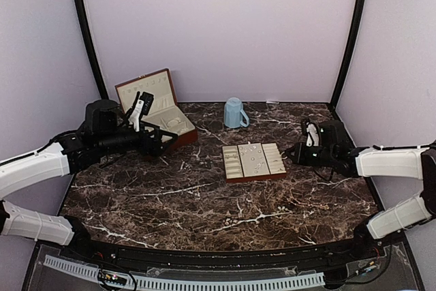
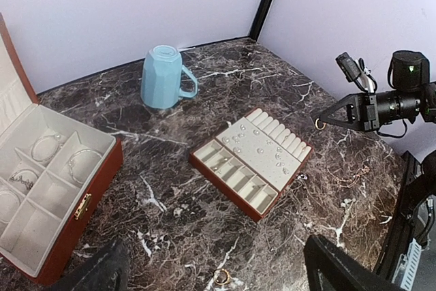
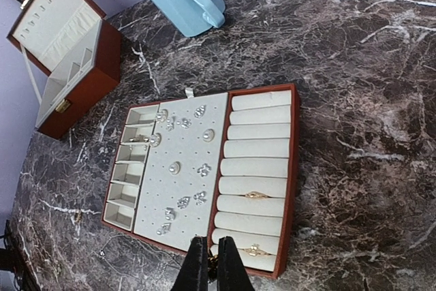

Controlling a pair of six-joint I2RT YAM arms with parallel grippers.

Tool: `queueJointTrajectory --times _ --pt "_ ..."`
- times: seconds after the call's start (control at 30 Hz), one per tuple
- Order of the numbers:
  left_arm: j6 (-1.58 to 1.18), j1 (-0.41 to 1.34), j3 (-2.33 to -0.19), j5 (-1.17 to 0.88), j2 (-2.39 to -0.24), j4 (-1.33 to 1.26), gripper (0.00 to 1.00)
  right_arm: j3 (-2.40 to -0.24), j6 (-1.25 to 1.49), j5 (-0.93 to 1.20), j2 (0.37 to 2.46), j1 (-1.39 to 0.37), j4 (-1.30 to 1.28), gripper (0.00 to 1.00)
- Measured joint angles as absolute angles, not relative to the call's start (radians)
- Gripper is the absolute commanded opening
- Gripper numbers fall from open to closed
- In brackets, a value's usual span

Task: Organize the mixed jewelry
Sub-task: Adjust the compartment layer at the center of the board.

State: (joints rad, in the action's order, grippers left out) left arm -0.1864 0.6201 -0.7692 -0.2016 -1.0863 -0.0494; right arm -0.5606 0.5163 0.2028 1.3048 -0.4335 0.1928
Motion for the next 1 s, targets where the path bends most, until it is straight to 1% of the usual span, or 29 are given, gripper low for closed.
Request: queueJointTrajectory --times 0.17,0.3,0.47,0.6,1.0 --pt "-0.187 0.62 -0.769 -0.167 -1.095 -0.033 0.93 -0.58 0.511 0.147 1.307 -0.445 0.091 0.0" --pt "-0.189 0.62 -0.769 -0.141 -1.096 -0.024 0.93 -0.659 0.546 0.061 1.345 -0.503 -0.027 0.0" --pt "-0.192 0.62 -0.769 -0.118 -1.096 -0.002 0.93 -0.751 0.635 -0.046 1.396 -0.56 -0.146 0.0" --pt "-0.195 0.62 -0.769 -0.107 -1.092 0.013 0.93 -0.821 0.725 -0.114 1.451 -0.571 -0.252 0.0" --pt "-0.196 0.62 -0.769 -0.096 -1.01 0.038 0.93 -0.97 0.871 -0.224 1.574 -0.617 -0.455 0.0"
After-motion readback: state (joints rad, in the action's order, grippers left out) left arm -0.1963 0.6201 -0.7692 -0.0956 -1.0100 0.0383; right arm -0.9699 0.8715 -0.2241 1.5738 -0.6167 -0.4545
